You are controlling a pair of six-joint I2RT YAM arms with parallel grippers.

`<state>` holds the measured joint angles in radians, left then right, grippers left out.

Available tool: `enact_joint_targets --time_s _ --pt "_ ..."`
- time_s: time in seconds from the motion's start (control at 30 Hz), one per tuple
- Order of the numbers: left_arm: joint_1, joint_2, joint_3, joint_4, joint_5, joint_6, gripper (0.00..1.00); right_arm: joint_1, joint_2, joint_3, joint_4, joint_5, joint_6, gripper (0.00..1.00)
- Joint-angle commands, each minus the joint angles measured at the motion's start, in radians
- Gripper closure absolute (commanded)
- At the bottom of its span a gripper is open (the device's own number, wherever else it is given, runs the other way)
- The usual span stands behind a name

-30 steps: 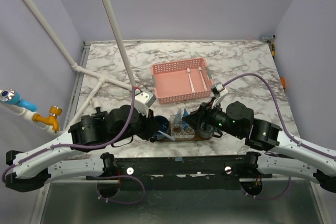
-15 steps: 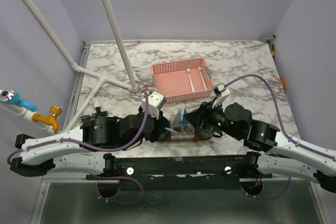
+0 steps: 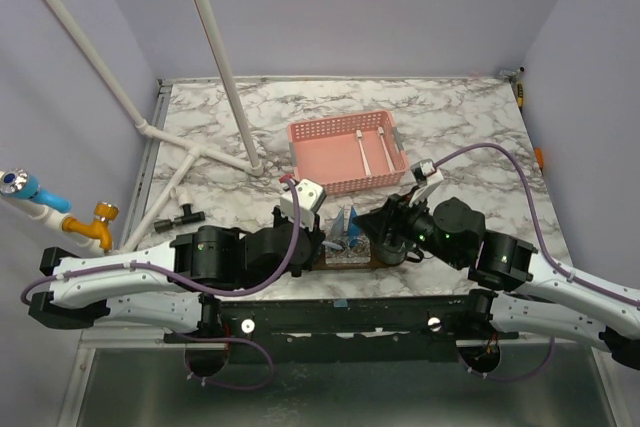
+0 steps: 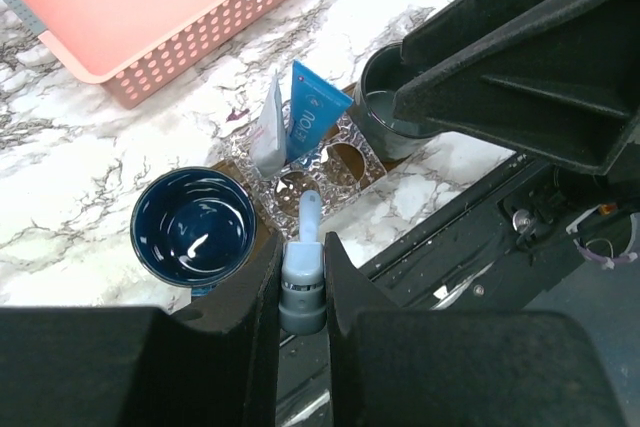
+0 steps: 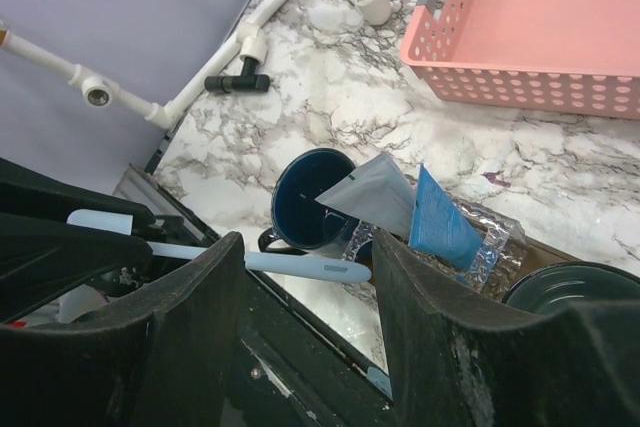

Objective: Prepare toiletry sets of a toothbrush and toothpaste on the tray

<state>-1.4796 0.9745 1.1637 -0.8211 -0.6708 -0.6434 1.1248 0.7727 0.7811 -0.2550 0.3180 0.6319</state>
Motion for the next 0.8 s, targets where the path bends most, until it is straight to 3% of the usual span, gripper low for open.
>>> enact_joint_targets --time_s 0.0,0.77 --pt "-0.008 0.001 -0.043 0.067 -0.054 0.005 1.0 0.006 -0.01 -0.025 0.005 0.026 0.02 0.43" --pt "-0.013 0.051 -0.174 0.216 -0.08 0.024 1.0 0.007 -0.001 -0.046 0.008 0.007 0.049 0.43"
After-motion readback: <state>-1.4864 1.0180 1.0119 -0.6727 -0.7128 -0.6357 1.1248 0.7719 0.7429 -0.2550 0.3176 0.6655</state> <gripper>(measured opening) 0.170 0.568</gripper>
